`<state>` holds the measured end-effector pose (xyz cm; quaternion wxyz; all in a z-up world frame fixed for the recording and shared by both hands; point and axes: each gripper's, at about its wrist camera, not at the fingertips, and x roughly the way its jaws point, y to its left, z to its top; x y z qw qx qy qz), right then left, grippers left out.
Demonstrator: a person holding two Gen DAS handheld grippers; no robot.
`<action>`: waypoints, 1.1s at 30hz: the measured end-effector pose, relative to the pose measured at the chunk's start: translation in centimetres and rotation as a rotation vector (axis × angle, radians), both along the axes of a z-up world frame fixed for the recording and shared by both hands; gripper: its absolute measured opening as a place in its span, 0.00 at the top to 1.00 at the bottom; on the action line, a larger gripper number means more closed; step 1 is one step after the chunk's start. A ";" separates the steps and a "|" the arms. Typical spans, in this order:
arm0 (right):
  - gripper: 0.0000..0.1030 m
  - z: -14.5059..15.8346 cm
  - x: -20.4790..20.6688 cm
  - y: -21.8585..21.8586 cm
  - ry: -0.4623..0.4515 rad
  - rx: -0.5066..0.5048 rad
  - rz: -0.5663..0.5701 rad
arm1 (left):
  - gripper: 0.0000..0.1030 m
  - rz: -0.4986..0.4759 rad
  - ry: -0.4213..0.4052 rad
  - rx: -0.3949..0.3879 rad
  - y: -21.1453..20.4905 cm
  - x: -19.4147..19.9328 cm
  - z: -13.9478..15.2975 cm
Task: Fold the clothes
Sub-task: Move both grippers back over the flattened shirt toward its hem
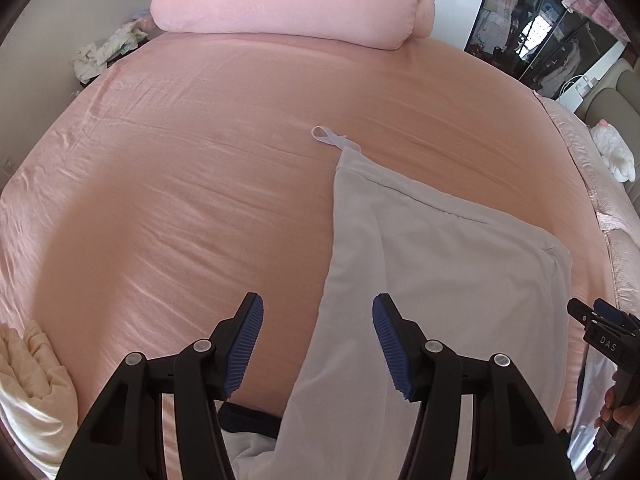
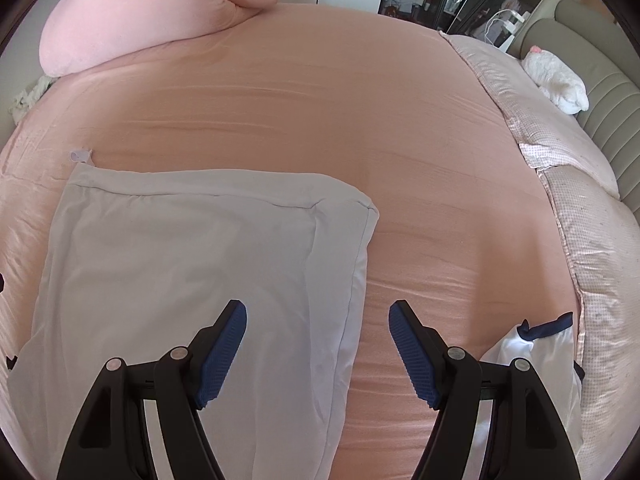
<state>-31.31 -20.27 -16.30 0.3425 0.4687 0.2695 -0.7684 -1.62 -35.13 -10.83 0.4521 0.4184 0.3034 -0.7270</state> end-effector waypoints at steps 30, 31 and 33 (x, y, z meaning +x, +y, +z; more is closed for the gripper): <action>0.29 1.2 16.3 2.3 -0.167 0.049 0.237 | 0.47 -0.118 -0.103 -0.017 4.6 9.1 -2.3; 0.29 1.2 16.6 2.3 -0.163 0.056 0.240 | 0.47 -0.110 -0.088 -0.007 4.5 9.6 -2.2; 0.29 1.3 17.0 2.1 -0.154 0.061 0.249 | 0.47 -0.095 -0.055 0.035 4.5 10.7 -2.3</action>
